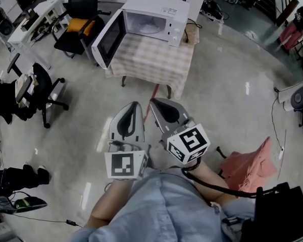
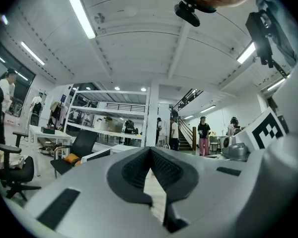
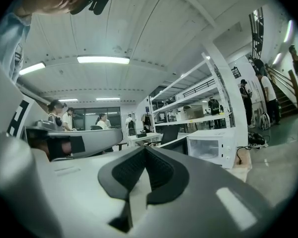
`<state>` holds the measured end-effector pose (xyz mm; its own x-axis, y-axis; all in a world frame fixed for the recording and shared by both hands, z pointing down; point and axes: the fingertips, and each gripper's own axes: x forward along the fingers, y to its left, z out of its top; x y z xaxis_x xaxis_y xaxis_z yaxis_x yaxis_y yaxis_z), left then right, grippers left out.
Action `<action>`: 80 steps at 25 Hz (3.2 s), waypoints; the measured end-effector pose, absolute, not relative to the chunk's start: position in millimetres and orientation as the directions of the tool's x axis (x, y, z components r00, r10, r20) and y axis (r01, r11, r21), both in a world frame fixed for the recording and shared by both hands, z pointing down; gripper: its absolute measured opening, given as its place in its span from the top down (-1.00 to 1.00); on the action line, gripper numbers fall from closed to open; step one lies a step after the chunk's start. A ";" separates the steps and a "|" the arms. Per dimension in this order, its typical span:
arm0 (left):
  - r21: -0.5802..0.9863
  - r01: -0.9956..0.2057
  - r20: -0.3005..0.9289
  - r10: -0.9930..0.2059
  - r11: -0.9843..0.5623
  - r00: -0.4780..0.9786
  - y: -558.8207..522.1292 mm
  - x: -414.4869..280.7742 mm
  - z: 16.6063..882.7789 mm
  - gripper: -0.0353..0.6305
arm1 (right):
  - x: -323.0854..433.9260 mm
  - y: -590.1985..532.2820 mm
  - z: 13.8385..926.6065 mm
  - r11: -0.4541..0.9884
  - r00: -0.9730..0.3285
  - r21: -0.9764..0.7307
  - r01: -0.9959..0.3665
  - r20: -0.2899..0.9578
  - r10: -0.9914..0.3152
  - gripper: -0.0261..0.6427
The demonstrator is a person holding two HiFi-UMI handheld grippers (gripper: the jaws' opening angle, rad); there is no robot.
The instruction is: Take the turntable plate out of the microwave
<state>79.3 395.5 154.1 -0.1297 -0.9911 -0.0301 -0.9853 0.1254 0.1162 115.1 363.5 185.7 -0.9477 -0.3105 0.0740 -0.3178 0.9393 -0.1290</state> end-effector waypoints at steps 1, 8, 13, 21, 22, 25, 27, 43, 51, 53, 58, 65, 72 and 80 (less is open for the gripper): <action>0.122 -0.985 -0.032 -0.991 0.123 -0.128 393.7 71.5 154.6 0.87 | 106.9 361.6 185.7 0.940 -0.947 -0.124 -0.318 0.078 -0.310 0.92; 0.161 -0.978 -0.023 -0.990 0.134 -0.139 378.8 29.5 160.8 0.87 | 68.4 341.9 187.0 0.939 -0.943 -0.104 -0.327 0.108 -0.316 0.92; 0.164 -0.975 0.006 -0.989 0.148 -0.149 366.0 14.0 171.5 0.88 | 54.0 325.0 196.2 0.937 -0.943 -0.122 -0.326 0.116 -0.313 0.92; 0.136 -0.977 0.036 -0.986 0.164 -0.161 314.7 -10.1 181.6 0.87 | 28.5 273.1 210.4 0.935 -0.947 -0.156 -0.317 0.107 -0.303 0.92; 0.135 -0.977 0.040 -0.986 0.163 -0.159 304.7 -12.2 182.2 0.87 | 26.1 263.4 210.9 0.934 -0.946 -0.158 -0.319 0.108 -0.305 0.92; 0.127 -0.981 0.057 -0.988 0.148 -0.142 271.9 -17.5 182.9 0.87 | 19.9 232.8 210.7 0.929 -0.943 -0.170 -0.329 0.104 -0.315 0.92; 0.117 -0.984 0.067 -0.990 0.133 -0.125 249.3 -18.5 182.9 0.87 | 18.7 210.7 212.6 0.921 -0.938 -0.182 -0.344 0.105 -0.330 0.92; 0.018 -1.000 0.103 -0.995 -0.004 0.006 79.8 6.2 169.1 0.87 | 41.7 48.3 212.0 0.865 -0.899 -0.248 -0.435 0.059 -0.435 0.92; -0.006 -1.000 0.086 -0.996 -0.013 0.012 59.6 3.9 155.9 0.87 | 30.6 25.1 198.4 0.875 -0.905 -0.245 -0.418 0.030 -0.424 0.92; -0.005 -1.000 0.080 -0.997 -0.012 0.011 58.9 -0.8 154.3 0.87 | 26.4 22.8 195.9 0.876 -0.905 -0.239 -0.418 0.028 -0.425 0.92; 0.015 -1.000 0.063 -0.998 -0.008 0.009 46.6 -20.6 159.8 0.87 | 9.5 9.8 197.2 0.879 -0.903 -0.214 -0.425 0.029 -0.430 0.92; 0.047 -0.998 0.046 -0.998 -0.033 0.035 14.3 -61.8 176.4 0.87 | -19.9 -18.2 210.6 0.854 -0.872 -0.178 -0.488 0.064 -0.485 0.92; 0.054 -0.996 0.014 -0.998 -0.065 0.066 -27.8 -105.3 195.2 0.87 | -53.2 -53.1 232.4 0.801 -0.826 -0.208 -0.562 0.088 -0.557 0.92; 0.075 -0.993 0.025 -0.995 -0.093 0.095 -71.2 -141.1 266.2 0.87 | -91.8 -92.4 295.0 0.749 -0.788 -0.246 -0.615 0.147 -0.598 0.92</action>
<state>-141.1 -71.2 266.2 0.0948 -0.9952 0.0248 -0.9929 -0.0927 0.0747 -91.8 -92.4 295.0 -0.7877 -0.5982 0.1471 -0.6149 0.7491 -0.2463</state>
